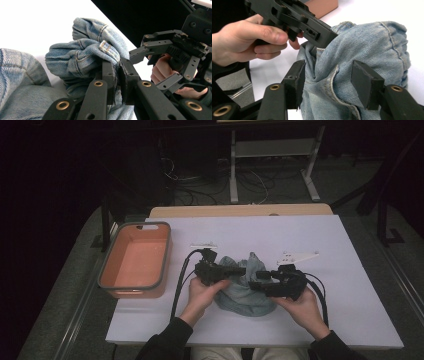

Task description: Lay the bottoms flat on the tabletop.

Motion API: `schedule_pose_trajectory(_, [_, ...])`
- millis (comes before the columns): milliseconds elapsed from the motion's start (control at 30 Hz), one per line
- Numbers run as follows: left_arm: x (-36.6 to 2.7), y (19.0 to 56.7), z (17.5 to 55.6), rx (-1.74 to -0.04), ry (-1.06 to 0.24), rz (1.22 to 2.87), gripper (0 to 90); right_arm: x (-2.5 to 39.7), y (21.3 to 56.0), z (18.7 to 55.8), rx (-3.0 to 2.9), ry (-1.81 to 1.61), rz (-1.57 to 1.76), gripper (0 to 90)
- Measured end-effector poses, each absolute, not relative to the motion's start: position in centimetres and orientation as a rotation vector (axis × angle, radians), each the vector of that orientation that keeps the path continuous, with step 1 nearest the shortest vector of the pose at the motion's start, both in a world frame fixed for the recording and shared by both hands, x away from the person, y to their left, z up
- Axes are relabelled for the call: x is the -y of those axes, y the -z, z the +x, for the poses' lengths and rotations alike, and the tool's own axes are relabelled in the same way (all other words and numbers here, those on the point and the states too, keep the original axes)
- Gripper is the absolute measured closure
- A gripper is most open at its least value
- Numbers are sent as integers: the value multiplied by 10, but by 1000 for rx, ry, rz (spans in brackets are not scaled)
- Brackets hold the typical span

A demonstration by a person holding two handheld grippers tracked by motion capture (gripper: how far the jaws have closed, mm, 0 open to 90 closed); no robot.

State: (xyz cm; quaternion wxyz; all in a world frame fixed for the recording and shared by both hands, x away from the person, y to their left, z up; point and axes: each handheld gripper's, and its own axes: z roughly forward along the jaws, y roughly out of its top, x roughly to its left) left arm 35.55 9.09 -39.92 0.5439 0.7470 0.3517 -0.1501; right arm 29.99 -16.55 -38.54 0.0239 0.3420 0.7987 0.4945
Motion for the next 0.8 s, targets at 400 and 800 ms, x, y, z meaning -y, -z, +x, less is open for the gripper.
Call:
schedule_pose_trajectory(400, [-82,397,347,-822,283,1814,839,153,393,306,-2515,-1397,1147,719])
schedule_pose_trajectory(800, [-95,393,353,-816,298,1753,843,164,385,310,-2564,-1473,1128,850])
